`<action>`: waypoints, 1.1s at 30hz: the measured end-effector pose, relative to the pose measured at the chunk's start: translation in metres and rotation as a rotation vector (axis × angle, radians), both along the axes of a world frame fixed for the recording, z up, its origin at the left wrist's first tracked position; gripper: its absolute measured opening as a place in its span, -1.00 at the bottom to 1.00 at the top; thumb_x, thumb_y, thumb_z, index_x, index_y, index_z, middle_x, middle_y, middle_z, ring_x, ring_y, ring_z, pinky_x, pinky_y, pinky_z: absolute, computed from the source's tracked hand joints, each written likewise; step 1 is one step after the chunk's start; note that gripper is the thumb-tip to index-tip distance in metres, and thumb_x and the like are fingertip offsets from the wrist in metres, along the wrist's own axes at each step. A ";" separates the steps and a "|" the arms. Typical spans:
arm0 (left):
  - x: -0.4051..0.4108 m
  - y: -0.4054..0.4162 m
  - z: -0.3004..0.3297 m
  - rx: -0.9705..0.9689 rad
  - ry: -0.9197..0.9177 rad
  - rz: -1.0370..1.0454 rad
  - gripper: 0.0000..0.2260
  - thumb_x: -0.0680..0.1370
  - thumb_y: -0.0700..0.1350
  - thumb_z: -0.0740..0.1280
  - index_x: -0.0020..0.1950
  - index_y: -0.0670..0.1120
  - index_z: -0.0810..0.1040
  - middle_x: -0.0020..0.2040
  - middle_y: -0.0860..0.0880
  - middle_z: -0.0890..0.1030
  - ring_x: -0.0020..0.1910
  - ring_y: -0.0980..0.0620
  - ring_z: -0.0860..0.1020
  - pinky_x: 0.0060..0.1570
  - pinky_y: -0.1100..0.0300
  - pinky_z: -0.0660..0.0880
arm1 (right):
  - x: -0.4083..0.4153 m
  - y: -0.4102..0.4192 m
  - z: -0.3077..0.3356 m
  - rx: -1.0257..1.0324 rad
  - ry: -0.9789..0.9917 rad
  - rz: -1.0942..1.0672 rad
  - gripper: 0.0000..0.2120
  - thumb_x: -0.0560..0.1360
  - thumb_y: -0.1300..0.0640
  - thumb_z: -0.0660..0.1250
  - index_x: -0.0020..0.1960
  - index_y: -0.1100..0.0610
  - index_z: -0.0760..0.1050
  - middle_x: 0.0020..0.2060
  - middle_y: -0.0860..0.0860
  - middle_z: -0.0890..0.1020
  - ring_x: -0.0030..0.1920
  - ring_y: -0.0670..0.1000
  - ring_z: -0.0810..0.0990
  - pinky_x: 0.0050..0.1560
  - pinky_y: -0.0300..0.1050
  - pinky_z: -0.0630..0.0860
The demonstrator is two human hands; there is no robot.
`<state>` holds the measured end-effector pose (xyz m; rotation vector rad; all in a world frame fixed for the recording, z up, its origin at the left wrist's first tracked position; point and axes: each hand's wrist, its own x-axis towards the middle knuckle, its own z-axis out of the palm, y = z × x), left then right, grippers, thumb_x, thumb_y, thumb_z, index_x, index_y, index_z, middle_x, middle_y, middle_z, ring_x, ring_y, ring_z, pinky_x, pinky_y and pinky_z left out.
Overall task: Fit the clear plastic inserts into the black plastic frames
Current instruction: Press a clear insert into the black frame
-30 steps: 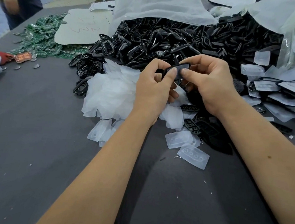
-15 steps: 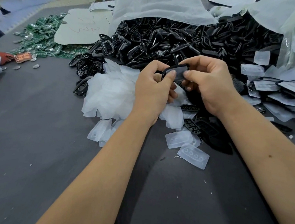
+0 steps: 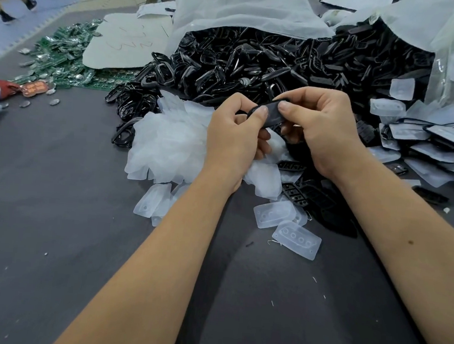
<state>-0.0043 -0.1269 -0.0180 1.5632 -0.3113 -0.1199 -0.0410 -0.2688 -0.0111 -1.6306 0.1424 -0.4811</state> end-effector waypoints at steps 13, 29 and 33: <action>0.002 0.001 -0.002 -0.139 0.061 0.018 -0.79 0.66 -0.31 0.31 -0.16 -0.16 0.47 -0.35 -0.05 0.59 -0.38 -0.02 0.64 -0.36 0.17 0.59 | 0.003 0.000 -0.005 -0.088 -0.040 0.034 -0.95 0.57 0.32 0.44 0.02 0.24 0.65 -0.27 0.10 0.67 -0.38 0.03 0.63 -0.38 -0.17 0.56; -0.003 0.003 0.002 -0.172 0.006 0.028 -0.83 0.59 -0.41 0.37 0.06 -0.18 0.66 -0.15 -0.12 0.67 -0.37 0.03 0.66 -0.29 0.21 0.61 | 0.002 -0.002 -0.005 -0.022 0.004 0.094 -0.90 0.57 0.39 0.40 0.02 0.24 0.63 -0.34 0.03 0.66 -0.39 -0.01 0.61 -0.45 -0.20 0.52; -0.003 0.003 0.002 -0.187 0.060 0.032 -0.85 0.59 -0.42 0.35 0.05 -0.21 0.62 -0.21 -0.11 0.67 -0.40 0.02 0.65 -0.33 0.21 0.60 | 0.002 0.000 -0.005 -0.081 0.005 0.118 -0.92 0.59 0.30 0.42 0.08 0.24 0.64 -0.30 0.07 0.68 -0.41 -0.02 0.61 -0.48 -0.18 0.50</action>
